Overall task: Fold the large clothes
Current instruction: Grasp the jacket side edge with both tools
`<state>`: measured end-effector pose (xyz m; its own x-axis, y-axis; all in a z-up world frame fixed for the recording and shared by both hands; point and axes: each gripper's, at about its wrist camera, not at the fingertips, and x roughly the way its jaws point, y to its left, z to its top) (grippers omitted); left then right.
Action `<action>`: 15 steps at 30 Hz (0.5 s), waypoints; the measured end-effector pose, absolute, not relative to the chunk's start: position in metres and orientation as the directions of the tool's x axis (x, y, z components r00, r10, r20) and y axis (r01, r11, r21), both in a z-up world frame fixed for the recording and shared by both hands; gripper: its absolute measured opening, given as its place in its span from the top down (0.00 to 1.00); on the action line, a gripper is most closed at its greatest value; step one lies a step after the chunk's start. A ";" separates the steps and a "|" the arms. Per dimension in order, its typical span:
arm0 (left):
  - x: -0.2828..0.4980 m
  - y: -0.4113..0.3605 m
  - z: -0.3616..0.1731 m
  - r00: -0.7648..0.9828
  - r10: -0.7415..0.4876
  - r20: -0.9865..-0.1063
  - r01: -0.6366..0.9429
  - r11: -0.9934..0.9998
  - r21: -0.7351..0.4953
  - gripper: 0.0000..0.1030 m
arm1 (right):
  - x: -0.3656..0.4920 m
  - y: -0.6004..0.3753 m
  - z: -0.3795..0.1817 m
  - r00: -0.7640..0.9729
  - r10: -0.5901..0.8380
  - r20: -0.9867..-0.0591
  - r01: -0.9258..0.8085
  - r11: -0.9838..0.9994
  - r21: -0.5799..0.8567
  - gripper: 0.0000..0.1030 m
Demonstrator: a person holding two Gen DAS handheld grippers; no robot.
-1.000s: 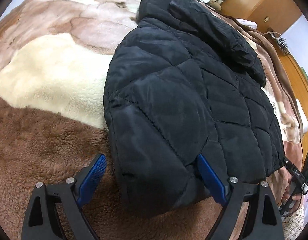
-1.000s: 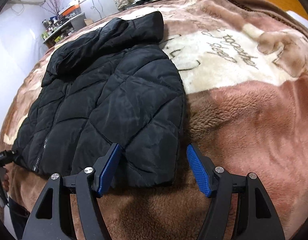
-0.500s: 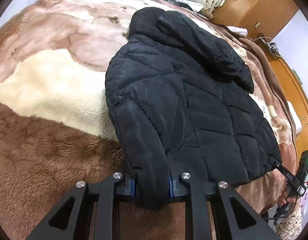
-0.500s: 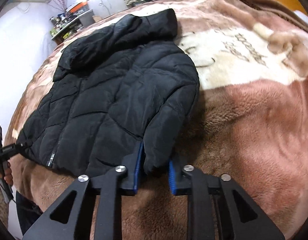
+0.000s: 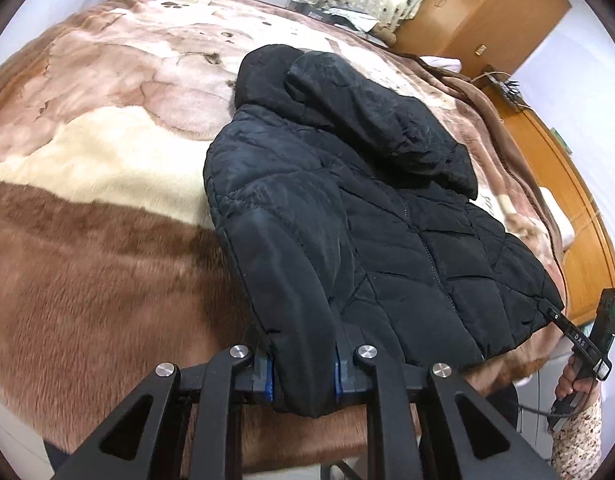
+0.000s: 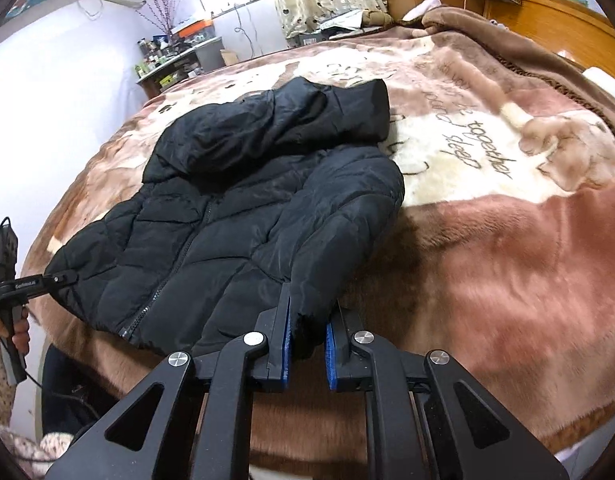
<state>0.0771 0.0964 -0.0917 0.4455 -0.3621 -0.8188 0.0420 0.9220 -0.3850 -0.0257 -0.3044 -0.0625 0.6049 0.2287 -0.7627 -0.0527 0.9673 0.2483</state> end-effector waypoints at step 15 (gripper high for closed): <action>-0.009 0.104 -0.045 0.426 -0.441 -0.790 0.087 0.889 -0.450 0.81 | -0.111 -0.312 -0.022 0.637 0.278 -0.719 -0.068 0.949 0.307 0.88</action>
